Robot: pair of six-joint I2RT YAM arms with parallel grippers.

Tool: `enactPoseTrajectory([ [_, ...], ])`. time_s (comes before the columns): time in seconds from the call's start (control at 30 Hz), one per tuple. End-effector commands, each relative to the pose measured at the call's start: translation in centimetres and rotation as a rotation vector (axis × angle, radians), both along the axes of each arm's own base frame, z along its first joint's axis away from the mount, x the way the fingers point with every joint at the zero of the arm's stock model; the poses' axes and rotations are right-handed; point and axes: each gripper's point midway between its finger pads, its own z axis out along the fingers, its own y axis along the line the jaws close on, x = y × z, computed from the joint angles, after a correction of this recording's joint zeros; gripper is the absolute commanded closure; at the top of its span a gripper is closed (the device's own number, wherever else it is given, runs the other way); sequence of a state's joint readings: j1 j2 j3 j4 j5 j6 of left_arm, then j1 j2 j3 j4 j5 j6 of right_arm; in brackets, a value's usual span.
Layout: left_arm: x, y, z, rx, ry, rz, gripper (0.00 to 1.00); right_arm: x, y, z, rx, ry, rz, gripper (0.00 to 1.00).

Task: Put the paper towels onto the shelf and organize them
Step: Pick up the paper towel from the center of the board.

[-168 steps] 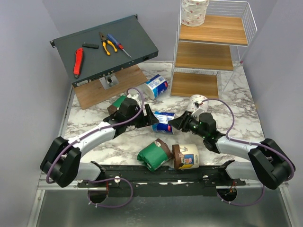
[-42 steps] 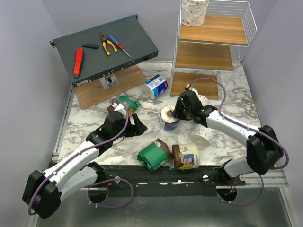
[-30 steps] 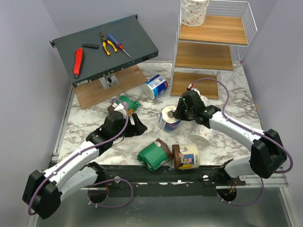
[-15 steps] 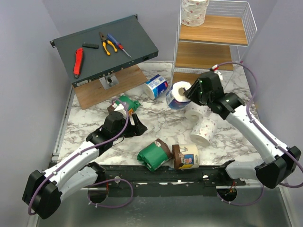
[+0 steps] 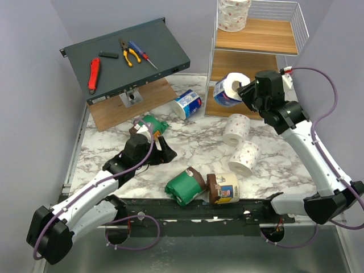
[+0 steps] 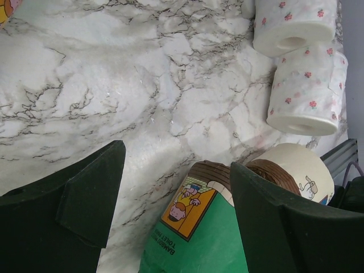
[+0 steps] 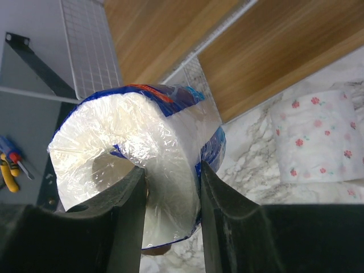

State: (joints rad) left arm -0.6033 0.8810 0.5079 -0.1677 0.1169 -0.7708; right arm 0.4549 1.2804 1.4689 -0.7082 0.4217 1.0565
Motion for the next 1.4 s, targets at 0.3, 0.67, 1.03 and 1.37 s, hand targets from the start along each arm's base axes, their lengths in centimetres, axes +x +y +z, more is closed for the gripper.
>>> enactPoseTrajectory([
  [0.3, 0.3, -1.0, 2.8, -0.058, -0.011, -0.022, 0.22, 4.9, -0.4, 3.1, 0.072, -0.093, -0.14, 0.99],
  [0.67, 0.2, -0.5, 3.0, -0.056, -0.025, 0.001, 0.22, 6.7, -1.1, 4.5, 0.052, -0.142, -0.193, 0.99],
  [1.03, 0.1, -0.3, 2.3, -0.057, -0.017, 0.013, 0.22, 8.3, -1.4, 4.4, 0.041, -0.166, -0.221, 0.99],
  [1.37, -0.1, -0.1, 2.1, -0.061, -0.02, 0.017, 0.22, 9.6, -0.8, 4.2, 0.048, -0.172, -0.225, 0.99],
])
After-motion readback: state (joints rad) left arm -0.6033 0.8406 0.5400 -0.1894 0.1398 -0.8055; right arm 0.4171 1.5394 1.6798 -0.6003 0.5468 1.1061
